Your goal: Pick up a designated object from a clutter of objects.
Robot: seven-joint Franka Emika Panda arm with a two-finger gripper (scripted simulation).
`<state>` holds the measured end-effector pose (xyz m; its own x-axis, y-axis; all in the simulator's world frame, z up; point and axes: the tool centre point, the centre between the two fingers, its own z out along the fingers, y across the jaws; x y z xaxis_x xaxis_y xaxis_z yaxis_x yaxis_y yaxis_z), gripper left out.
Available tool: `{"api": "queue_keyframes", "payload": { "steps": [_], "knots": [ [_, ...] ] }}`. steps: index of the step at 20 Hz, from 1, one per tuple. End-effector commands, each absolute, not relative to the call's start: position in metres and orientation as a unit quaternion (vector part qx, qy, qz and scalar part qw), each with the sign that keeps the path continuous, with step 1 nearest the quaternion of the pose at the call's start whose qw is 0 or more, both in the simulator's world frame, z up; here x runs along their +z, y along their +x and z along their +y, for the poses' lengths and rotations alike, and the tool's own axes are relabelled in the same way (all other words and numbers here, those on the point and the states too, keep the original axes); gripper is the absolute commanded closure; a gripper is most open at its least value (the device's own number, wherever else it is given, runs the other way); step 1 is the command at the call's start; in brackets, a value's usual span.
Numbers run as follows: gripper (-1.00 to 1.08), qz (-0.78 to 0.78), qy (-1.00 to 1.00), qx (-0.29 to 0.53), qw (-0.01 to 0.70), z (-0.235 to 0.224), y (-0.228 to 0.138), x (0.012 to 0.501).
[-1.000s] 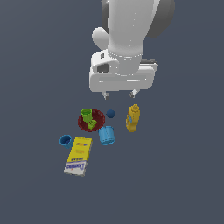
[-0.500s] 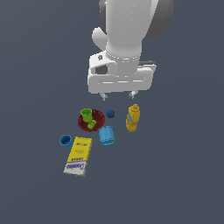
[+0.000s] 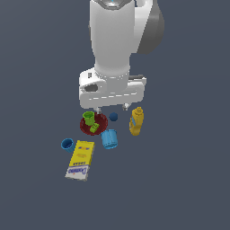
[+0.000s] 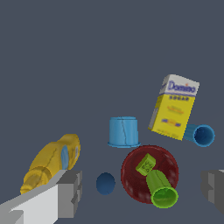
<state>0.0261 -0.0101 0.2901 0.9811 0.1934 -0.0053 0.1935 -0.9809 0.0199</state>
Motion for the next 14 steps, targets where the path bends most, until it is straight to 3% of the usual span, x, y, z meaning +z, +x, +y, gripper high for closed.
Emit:
{"api": "queue_keyframes", "payload": {
  "steps": [1,14],
  "knots": [
    [-0.92,0.107,0.994,-0.002,0.008,-0.025,0.033,0.278],
    [-0.92,0.173,0.985,0.000,-0.002,-0.126,0.061,0.190]
  ]
}}
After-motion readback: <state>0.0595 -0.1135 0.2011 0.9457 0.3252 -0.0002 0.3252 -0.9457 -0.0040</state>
